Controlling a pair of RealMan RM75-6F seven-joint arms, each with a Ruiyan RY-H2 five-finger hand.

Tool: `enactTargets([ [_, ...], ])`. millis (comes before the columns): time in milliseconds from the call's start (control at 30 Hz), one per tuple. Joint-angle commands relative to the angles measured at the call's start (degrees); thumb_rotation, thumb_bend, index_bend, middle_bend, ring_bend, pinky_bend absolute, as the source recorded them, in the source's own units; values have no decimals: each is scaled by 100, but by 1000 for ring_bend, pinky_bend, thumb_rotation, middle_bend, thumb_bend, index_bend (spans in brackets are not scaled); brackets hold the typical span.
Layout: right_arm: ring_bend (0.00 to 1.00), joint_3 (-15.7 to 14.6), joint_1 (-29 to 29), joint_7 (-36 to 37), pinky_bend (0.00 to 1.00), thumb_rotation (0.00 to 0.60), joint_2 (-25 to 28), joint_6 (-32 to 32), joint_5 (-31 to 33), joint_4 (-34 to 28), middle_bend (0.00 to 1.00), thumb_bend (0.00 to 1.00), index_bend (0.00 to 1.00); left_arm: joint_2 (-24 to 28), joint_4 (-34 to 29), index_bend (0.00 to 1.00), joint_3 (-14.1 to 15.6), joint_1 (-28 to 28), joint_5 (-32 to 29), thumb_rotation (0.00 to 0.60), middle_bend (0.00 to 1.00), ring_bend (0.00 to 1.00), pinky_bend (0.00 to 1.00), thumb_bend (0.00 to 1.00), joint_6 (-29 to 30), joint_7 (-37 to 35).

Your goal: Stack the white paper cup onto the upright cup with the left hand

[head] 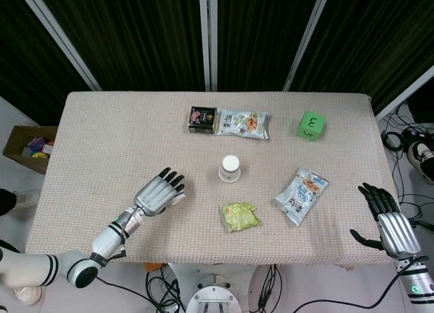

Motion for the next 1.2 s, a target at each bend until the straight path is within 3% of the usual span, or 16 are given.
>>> enactTargets([
  [33, 0, 4, -7, -14, 0, 600, -6, 0, 16, -13, 42, 153, 0, -258, 389, 307, -195, 10, 196, 600, 174, 133, 143, 238, -209, -755],
  [167, 0, 11, -22, 6, 0, 600, -9, 16, 37, -13, 41, 153, 0, -588, 969, 420, -383, 33, 552, 600, 311, 218, 146, 303, 26, -1029],
  [233, 0, 11, -35, 28, 0, 600, -16, 31, 42, 3, 42, 153, 0, -647, 1065, 473, -467, 70, 641, 600, 402, 278, 150, 328, 170, -1103],
  [300, 0, 12, -47, 55, 0, 600, -23, 38, 57, 30, 42, 153, 0, -624, 1016, 497, -562, 118, 696, 600, 430, 295, 153, 338, 284, -1288],
  [467, 0, 23, -56, 115, 0, 600, -40, 51, 69, 78, 42, 153, 0, -348, 505, 503, -958, 204, 629, 600, 428, 296, 155, 335, 461, -2050],
  [633, 0, 30, -59, 119, 0, 600, -32, 69, 58, 82, 41, 152, 0, -183, -108, 501, -1654, 147, 366, 600, 413, 295, 159, 342, 332, -3666],
  [833, 0, 24, -87, 83, 0, 600, 5, 96, 61, 32, 41, 153, 0, -416, -246, 488, -2523, -200, -437, 600, 400, 267, 161, 346, -61, -4511],
  [967, 0, 31, -112, 70, 0, 600, 39, 122, 84, -3, 41, 152, 0, -655, -272, 488, -2946, -389, -1090, 600, 392, 242, 161, 354, -454, -5136],
  [1200, 0, 35, -127, 52, 0, 600, 55, 116, 101, -33, 41, 153, 0, -1189, 73, 484, -3109, -607, -1673, 600, 380, 220, 157, 355, -778, -5573],
])
